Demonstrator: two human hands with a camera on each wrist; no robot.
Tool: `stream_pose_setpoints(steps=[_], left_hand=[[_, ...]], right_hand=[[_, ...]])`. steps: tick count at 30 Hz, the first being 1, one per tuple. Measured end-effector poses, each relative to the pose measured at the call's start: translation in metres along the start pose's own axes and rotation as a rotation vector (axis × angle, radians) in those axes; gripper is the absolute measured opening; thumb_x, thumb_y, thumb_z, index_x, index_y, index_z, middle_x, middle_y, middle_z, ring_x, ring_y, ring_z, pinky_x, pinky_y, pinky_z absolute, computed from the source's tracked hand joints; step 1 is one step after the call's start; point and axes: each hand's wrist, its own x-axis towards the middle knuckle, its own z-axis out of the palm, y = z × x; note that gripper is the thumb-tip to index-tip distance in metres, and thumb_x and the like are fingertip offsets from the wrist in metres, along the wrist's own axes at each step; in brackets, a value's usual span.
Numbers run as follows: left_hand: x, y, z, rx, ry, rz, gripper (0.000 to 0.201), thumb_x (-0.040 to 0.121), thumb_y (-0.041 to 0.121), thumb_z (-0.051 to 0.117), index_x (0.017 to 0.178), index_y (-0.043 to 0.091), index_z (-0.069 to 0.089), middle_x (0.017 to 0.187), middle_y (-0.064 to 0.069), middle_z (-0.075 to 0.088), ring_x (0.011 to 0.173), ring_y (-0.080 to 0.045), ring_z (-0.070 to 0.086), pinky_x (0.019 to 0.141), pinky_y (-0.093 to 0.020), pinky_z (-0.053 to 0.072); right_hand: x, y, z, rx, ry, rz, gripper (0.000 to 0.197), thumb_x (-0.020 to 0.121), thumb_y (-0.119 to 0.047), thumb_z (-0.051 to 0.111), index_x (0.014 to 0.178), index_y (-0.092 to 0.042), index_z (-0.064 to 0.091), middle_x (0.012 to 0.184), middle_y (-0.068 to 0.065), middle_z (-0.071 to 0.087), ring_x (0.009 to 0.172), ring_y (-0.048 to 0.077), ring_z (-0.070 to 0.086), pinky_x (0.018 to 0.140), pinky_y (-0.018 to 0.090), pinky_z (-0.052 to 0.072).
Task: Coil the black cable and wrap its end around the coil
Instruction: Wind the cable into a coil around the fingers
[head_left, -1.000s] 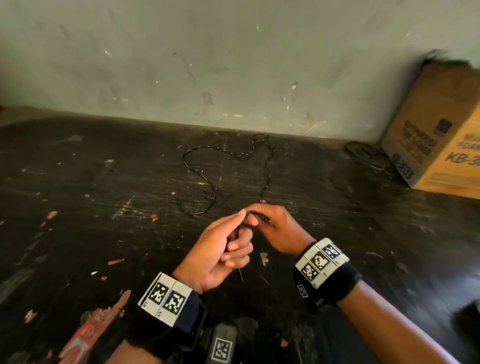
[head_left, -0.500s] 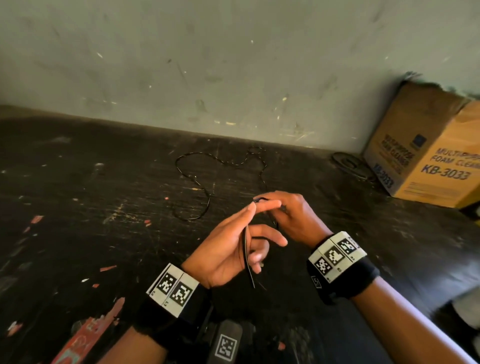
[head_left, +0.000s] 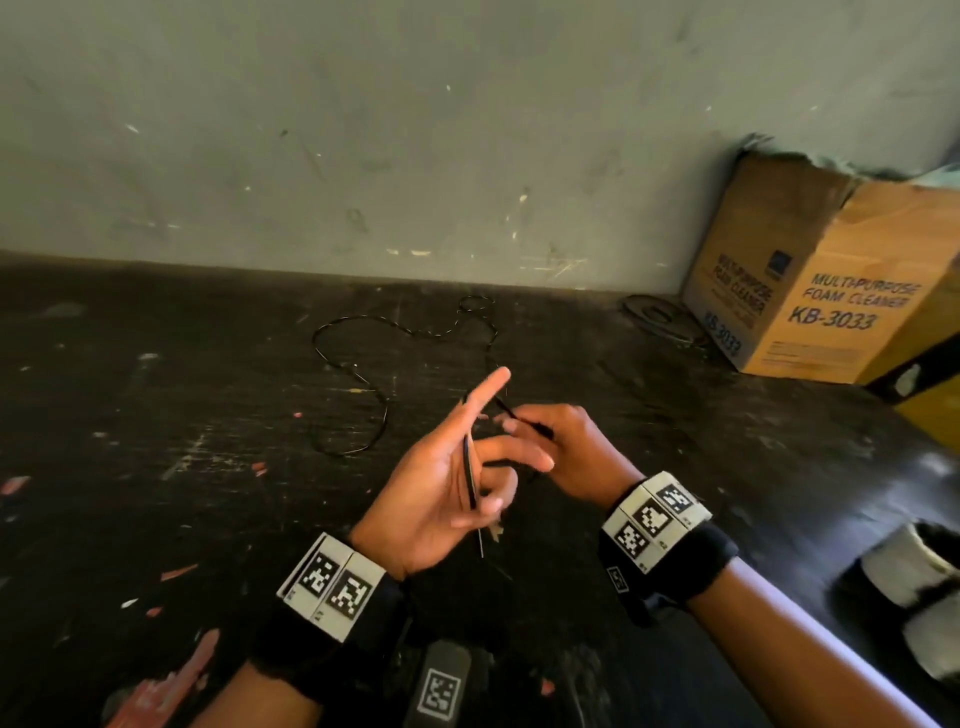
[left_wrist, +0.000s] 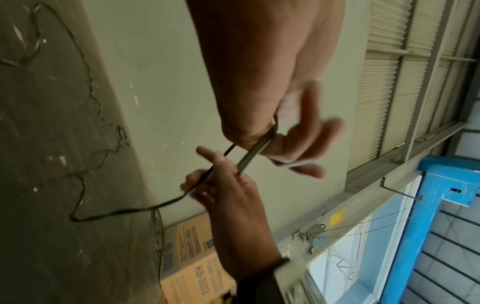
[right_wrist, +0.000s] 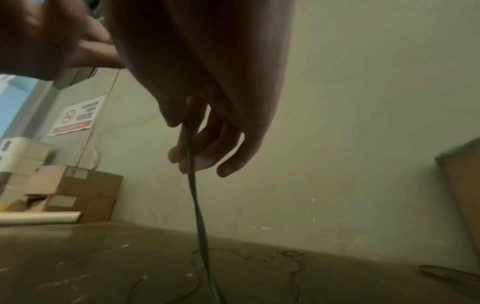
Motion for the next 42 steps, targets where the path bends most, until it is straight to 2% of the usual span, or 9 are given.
stream_pose_setpoints(steps=[4,11,16,21,25,27,31,36,42], left_hand=[[0.010,0.011,-0.009,0.067,0.075,0.059,0.049,0.093,0.043,0.036,0.140,0.053,0.026,0.120,-0.024,0.066,0.077,-0.027,0.073,0.046,-0.029,0.058],[0.014,0.012,-0.029,0.126,0.174,0.062,0.058,0.088,0.045,0.038,0.143,0.051,0.019,0.130,-0.023,0.059,0.109,-0.040,0.064,0.082,-0.048,0.058],[0.018,-0.001,-0.026,0.517,0.222,0.092,0.056,0.087,0.055,0.032,0.141,0.057,0.017,0.139,-0.013,0.052,0.102,-0.025,0.070,0.062,-0.036,0.060],[0.011,-0.010,-0.031,0.825,0.181,-0.029,0.045,0.095,0.048,0.026,0.137,0.062,0.015,0.109,-0.004,0.066,0.058,-0.010,0.067,0.039,-0.018,0.044],[0.008,-0.020,-0.034,0.716,0.045,-0.170,0.056,0.088,0.057,0.029,0.140,0.035,0.032,0.068,-0.001,0.058,0.034,-0.004,0.036,0.035,-0.015,0.025],[0.007,-0.022,-0.033,0.624,-0.031,-0.194,0.055,0.087,0.061,0.025,0.139,0.043,0.032,0.065,-0.002,0.055,0.033,-0.003,0.032,0.035,-0.016,0.019],[0.002,-0.017,-0.025,0.503,-0.134,-0.200,0.051,0.088,0.061,0.024,0.137,0.054,0.034,0.065,-0.004,0.052,0.035,-0.002,0.030,0.035,-0.019,0.015],[-0.002,-0.004,-0.012,0.448,-0.168,-0.138,0.051,0.095,0.029,0.044,0.139,0.052,0.033,0.064,-0.006,0.051,0.034,-0.003,0.032,0.032,-0.014,0.019],[0.003,0.023,-0.002,0.063,-0.220,-0.026,0.044,0.097,0.039,0.030,0.140,0.048,0.033,0.092,-0.019,0.066,0.032,-0.008,0.052,0.022,-0.013,0.020]], right_hand=[[-0.018,-0.018,0.015,0.030,-0.167,0.068,0.014,0.095,-0.006,0.051,0.093,-0.013,0.064,0.077,-0.004,0.063,0.065,0.000,0.060,0.062,0.017,0.049],[-0.034,-0.057,0.021,-0.053,-0.415,0.077,0.019,0.099,-0.022,0.047,0.098,-0.009,0.061,0.074,-0.003,0.061,0.063,0.004,0.056,0.061,0.015,0.047],[-0.032,-0.063,0.019,-0.170,-0.466,0.017,0.023,0.098,-0.024,0.049,0.090,-0.008,0.063,0.080,0.005,0.064,0.068,0.013,0.057,0.068,0.031,0.049],[-0.024,-0.080,-0.013,-0.149,-0.507,-0.043,0.014,0.094,-0.022,0.058,0.089,-0.011,0.067,0.065,-0.017,0.051,0.057,-0.006,0.051,0.061,0.010,0.037],[-0.006,-0.086,-0.058,-0.216,-0.346,-0.110,0.007,0.088,-0.020,0.065,0.088,-0.015,0.070,0.062,-0.020,0.050,0.058,-0.010,0.053,0.056,0.007,0.040],[0.003,-0.081,-0.076,-0.236,-0.281,-0.098,0.008,0.086,-0.023,0.067,0.087,-0.016,0.071,0.059,-0.015,0.052,0.054,-0.001,0.052,0.053,0.010,0.040],[0.017,-0.062,-0.098,-0.228,-0.157,-0.104,0.011,0.086,-0.025,0.067,0.087,-0.016,0.073,0.071,-0.011,0.067,0.064,0.006,0.060,0.060,0.010,0.043],[0.018,-0.030,-0.090,-0.164,0.031,-0.047,0.018,0.087,-0.026,0.066,0.081,-0.010,0.070,0.059,-0.003,0.058,0.051,0.005,0.048,0.050,0.010,0.038],[-0.003,-0.008,-0.019,0.000,0.069,-0.028,0.027,0.097,-0.014,0.051,0.078,-0.025,0.066,0.060,-0.009,0.054,0.053,0.002,0.048,0.054,0.017,0.040]])
